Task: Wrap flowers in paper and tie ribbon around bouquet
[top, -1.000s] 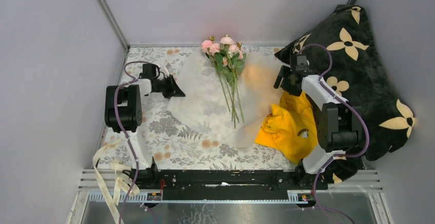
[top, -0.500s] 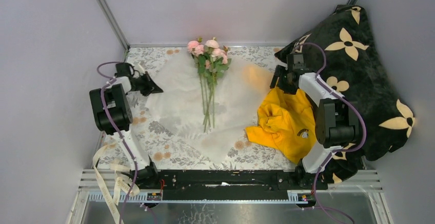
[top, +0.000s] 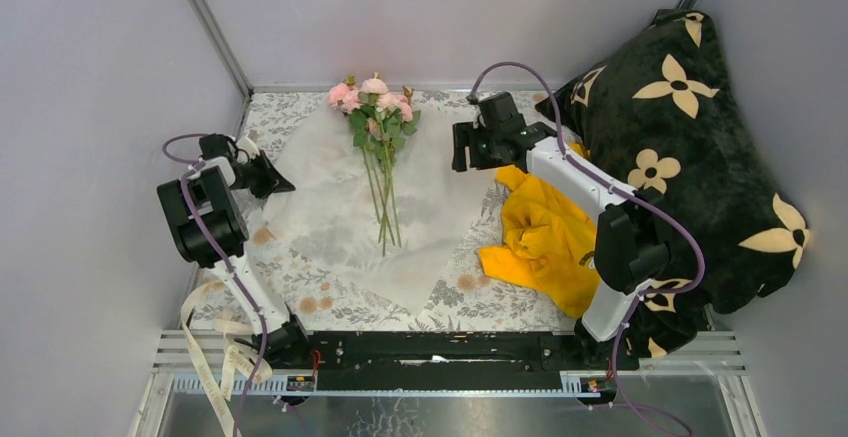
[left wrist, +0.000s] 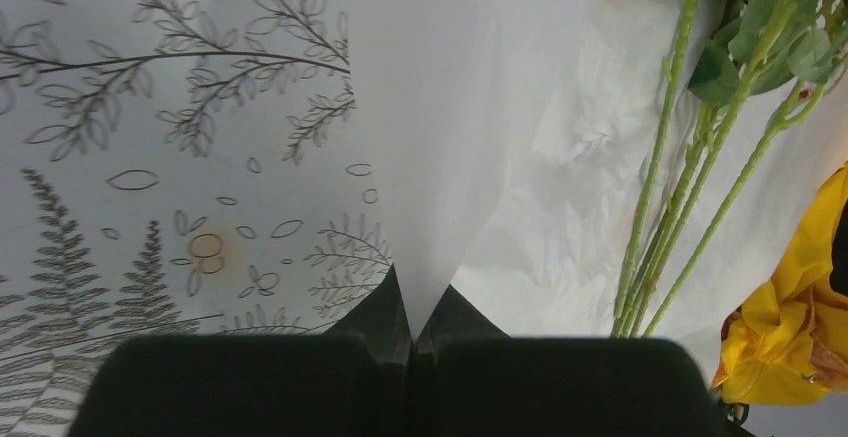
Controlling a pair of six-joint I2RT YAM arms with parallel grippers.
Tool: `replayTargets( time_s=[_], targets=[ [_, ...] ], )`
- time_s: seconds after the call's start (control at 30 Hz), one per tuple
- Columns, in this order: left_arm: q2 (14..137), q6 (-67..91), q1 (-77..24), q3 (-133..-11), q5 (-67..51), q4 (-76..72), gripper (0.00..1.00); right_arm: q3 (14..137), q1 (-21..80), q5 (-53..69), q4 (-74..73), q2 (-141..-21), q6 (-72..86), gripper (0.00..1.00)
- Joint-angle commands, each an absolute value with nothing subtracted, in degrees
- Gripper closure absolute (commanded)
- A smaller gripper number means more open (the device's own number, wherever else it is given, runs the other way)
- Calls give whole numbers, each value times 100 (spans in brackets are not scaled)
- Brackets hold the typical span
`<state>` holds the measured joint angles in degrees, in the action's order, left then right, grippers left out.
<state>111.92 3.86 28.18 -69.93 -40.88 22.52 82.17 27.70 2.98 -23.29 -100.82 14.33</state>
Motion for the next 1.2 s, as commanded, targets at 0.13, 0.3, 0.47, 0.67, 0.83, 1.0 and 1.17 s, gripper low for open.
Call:
replayTargets(
  time_s=[0.13,0.3,0.47,0.67,0.83,1.0,1.17],
  targets=[
    [10713,52,2694,-7213,-3563,2294,90,8000,3202,1627,-3000,-9676,1153,27],
    [10273,-157,2698,-7408,-3126,2292,45,7129,3424,1670,-3332,-9090,2086,29],
    [9074,-757,2473,-7031,-2706,2310,35,5994,3979,1048,-3052,-8626,2907,30],
    [7462,-2120,949,-6142,-2676,2908,30,4918,4388,1243,-1982,-8512,3562,30],
    [6909,-2996,-465,-5617,-2798,3725,28,4316,4432,1090,-911,-8749,3875,29],
    [6651,-3543,-1851,-4951,-2558,3828,24,4421,4437,1130,-196,-9380,3941,28],
    [6491,-4127,-2707,-4387,-2690,3679,12,4444,4434,1348,402,-9607,4217,29]
  ],
)
